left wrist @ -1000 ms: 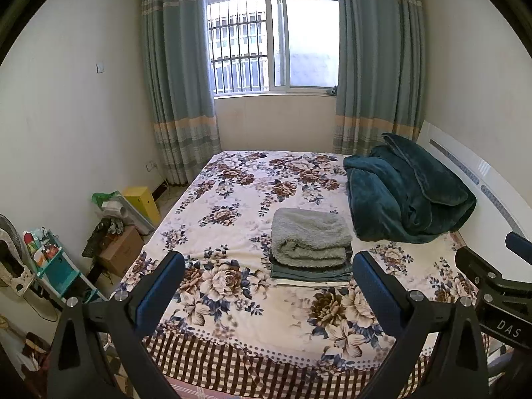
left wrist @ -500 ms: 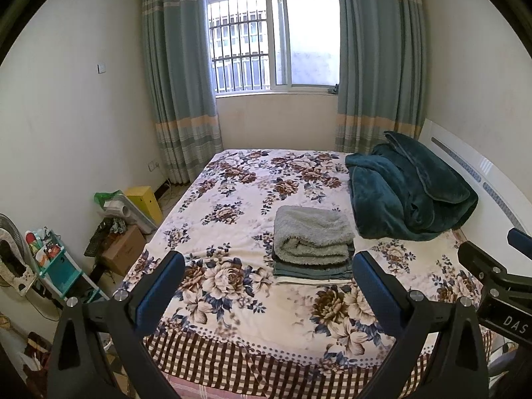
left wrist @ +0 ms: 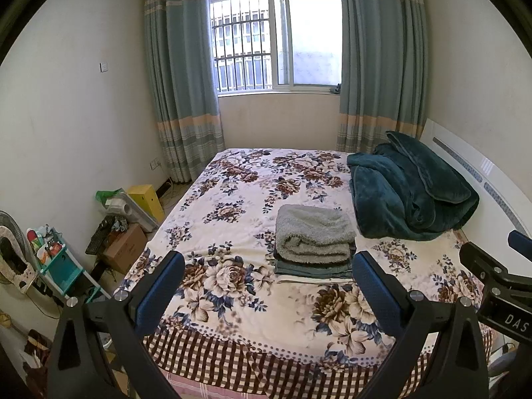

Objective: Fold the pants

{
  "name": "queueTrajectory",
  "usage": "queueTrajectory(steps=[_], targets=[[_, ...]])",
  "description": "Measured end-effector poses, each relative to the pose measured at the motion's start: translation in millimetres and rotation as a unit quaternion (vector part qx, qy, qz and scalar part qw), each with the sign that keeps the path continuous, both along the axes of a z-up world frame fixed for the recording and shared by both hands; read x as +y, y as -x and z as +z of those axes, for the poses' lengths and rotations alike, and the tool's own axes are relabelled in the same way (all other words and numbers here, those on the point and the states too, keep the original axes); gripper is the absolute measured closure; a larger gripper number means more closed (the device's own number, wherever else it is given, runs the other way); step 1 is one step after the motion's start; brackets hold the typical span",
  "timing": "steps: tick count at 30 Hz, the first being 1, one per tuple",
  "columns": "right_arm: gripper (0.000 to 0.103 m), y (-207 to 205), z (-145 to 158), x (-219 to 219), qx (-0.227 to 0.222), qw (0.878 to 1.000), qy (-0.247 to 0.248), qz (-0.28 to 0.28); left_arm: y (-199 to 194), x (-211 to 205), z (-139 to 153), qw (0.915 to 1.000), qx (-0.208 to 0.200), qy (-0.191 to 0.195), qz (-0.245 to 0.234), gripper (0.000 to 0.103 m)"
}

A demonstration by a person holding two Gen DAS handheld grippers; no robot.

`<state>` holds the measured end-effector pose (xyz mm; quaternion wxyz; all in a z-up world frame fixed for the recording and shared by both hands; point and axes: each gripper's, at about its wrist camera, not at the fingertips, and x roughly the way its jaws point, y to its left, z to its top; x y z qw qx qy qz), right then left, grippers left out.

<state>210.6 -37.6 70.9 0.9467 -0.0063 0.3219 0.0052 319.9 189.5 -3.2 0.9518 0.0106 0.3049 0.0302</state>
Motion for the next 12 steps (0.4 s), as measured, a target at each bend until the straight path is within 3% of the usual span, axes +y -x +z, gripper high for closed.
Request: queueTrajectory(steps=[12], targets=[[0.000, -0.4, -0.1, -1.4, 0.000, 1.000, 0.000, 0.000, 2.4, 4.1, 0.5, 1.0000, -0.007, -0.002, 0.000, 0.000]])
